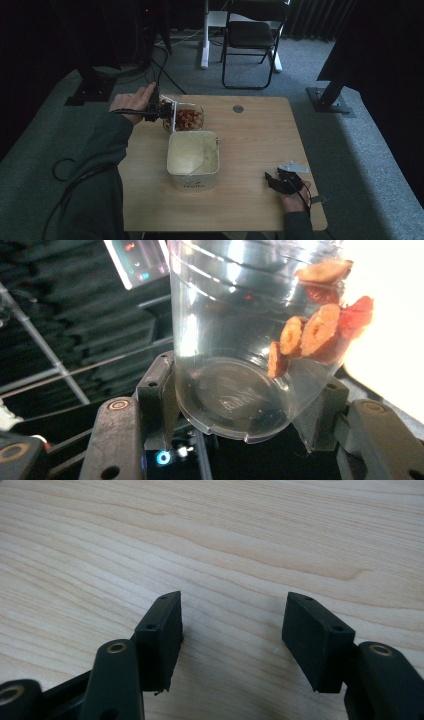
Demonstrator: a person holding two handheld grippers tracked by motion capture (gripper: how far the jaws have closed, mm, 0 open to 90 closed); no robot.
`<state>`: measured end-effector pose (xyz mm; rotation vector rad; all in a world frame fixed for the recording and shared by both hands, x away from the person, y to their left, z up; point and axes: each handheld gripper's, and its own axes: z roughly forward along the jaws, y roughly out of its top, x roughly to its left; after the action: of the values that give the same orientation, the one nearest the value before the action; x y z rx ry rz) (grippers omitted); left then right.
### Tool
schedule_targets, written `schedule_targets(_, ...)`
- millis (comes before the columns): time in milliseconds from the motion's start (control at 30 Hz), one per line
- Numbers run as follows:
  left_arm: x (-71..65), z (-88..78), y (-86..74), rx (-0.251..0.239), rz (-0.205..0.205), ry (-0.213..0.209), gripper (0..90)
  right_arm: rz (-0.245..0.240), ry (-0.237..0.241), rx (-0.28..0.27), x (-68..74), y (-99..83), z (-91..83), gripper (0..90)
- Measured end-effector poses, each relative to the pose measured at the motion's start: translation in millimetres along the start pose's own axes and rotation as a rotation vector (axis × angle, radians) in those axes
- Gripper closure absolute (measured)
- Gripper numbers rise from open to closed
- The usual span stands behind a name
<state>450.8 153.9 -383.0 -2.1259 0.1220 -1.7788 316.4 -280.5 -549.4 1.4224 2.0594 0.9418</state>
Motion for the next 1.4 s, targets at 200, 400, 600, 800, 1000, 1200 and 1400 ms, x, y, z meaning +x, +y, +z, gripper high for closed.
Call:
schedule_targets(200, 0.3, -0.1, -0.7, 0.009, 0.018, 0.023, 43.8, 0.000, 0.000, 0.000, 0.0, 0.0, 0.0, 40.7)
schedule_targets(400, -2.5, 3.3, 0.3, 0.015, 0.001, -0.015, 43.9, 0.000, 0.000, 0.000, 0.0, 0.1, 0.1, 40.7)
schedule_targets(600, -4.3, 3.1, -0.4, 0.014, 0.009, -0.004, 43.8, -0.001, 0.001, 0.000, 0.0, 0.0, 0.0, 40.6)
schedule_targets(800, -2.4, 2.7, -2.7, 0.017, 0.000, -0.004, 43.8, -0.001, 0.001, 0.000, 0.2, 0.0, -0.1, 40.6)
schedule_targets(1000, -3.4, 3.7, -1.4, 0.009, -0.025, -0.004, 43.7, 0.000, 0.002, 0.000, 0.3, -0.1, -0.1, 40.6)
schedule_targets(1200, -3.7, 4.8, 0.5, 0.007, -0.051, -0.013, 43.5, 0.000, 0.002, 0.001, 0.3, -0.1, -0.1, 40.6)
schedule_targets(1400, -0.4, 4.7, -2.6, -0.022, -0.195, -0.053, 43.3, 0.000, 0.002, 0.001, 0.3, -0.1, -0.1, 40.6)
